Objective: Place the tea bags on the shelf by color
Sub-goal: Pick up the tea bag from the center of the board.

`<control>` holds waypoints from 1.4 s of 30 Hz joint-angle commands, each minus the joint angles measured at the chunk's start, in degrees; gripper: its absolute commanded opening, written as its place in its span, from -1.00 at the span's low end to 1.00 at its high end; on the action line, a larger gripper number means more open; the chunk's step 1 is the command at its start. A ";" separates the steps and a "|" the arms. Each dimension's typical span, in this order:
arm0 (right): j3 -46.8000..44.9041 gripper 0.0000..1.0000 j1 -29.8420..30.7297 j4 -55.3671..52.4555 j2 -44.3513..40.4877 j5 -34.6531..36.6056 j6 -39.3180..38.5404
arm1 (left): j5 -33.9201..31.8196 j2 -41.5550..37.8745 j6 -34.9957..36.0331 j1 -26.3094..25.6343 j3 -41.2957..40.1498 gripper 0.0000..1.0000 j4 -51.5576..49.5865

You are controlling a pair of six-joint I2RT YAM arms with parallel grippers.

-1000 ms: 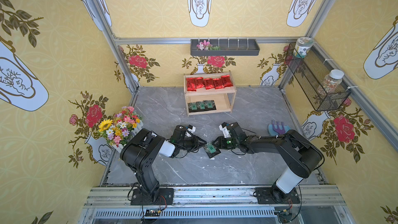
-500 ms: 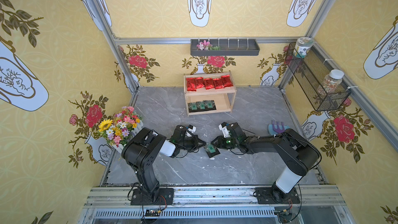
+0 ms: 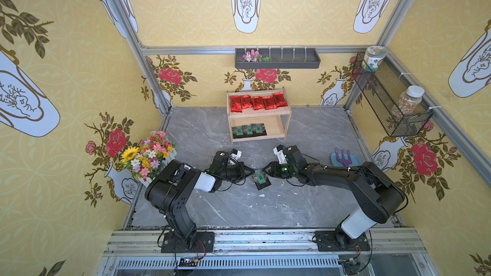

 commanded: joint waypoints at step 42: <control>-11.75 0.19 -1.23 27.57 -11.98 -1.00 40.39 | -4.97 -0.67 -17.22 3.30 -3.27 -1.00 32.13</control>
